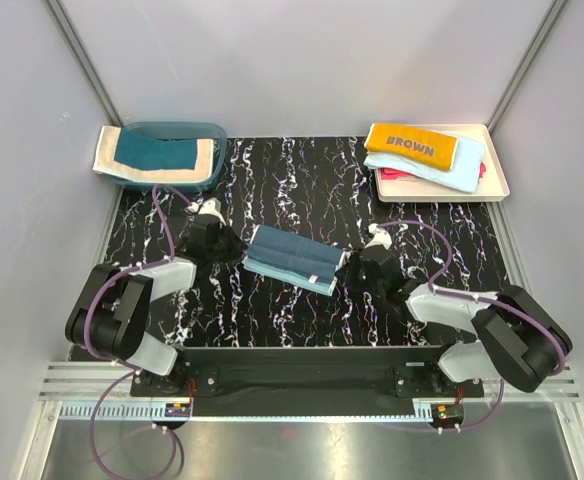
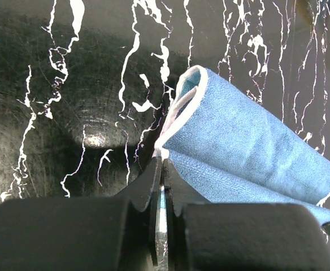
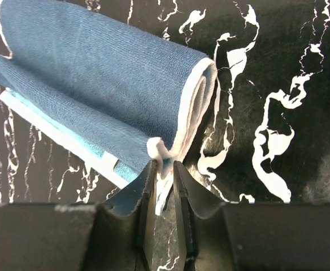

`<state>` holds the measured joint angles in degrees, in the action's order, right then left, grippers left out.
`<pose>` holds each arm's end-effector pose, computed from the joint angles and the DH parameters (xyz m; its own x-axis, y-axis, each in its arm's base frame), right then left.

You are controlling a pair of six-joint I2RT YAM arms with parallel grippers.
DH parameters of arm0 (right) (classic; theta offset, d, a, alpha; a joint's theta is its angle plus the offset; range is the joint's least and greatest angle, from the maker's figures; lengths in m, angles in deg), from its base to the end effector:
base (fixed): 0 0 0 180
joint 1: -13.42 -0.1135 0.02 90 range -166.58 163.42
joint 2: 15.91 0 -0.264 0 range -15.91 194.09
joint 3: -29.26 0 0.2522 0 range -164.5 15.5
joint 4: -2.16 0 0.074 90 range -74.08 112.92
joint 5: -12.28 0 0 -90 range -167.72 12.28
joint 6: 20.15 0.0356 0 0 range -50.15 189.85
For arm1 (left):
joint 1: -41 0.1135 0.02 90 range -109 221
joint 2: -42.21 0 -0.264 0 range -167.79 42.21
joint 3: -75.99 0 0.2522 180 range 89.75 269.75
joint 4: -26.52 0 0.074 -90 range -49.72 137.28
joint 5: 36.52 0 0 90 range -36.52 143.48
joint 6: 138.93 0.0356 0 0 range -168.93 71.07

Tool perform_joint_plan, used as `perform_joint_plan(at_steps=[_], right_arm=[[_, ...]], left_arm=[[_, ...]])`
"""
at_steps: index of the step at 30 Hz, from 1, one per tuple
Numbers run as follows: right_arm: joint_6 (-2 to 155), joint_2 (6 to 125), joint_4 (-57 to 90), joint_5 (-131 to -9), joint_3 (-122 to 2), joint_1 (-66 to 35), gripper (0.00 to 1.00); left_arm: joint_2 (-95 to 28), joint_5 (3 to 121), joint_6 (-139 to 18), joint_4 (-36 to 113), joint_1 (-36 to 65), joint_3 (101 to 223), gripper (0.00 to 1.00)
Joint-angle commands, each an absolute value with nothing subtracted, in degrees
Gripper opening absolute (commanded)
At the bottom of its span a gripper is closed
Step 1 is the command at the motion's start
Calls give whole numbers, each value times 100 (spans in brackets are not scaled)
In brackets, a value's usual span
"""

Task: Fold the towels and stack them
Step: Fold the towel

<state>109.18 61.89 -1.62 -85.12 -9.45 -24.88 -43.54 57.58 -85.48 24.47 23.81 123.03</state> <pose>0.1984 0.1508 0.1493 -0.6881 0.2574 -0.6784 -0.1241 0.8794 0.4596 0.2716 -0.0867 0.1537 -0.6664 -0.4156 -0.6190 -0.0589 0.8570 -0.5120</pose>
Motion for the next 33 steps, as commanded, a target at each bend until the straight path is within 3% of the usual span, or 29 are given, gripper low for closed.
perform_joint_plan(at_steps=[1,7,9,18,25,33], right_arm=[[11019,5810,-184,-8466,-911,-2543,24],[10967,4836,616,-8615,-1078,-2543,25],[10975,4694,879,-8695,-1174,-2543,28],[11002,5509,1197,-8537,-1894,-2543,28],[11116,6231,1047,-8405,-2089,-2683,27],[11239,6416,977,-8334,-1808,-2964,27]], left_arm=[[-4331,5471,-8584,2393,2421,12367,8],[-3963,5365,-8558,2894,2413,12455,32],[-3839,5155,-8540,3227,2421,12561,36],[-3302,5075,-8356,3782,2053,12929,38],[-4126,5471,-8232,3668,1384,13571,38],[-4875,5192,-8548,3554,1358,13361,38]])
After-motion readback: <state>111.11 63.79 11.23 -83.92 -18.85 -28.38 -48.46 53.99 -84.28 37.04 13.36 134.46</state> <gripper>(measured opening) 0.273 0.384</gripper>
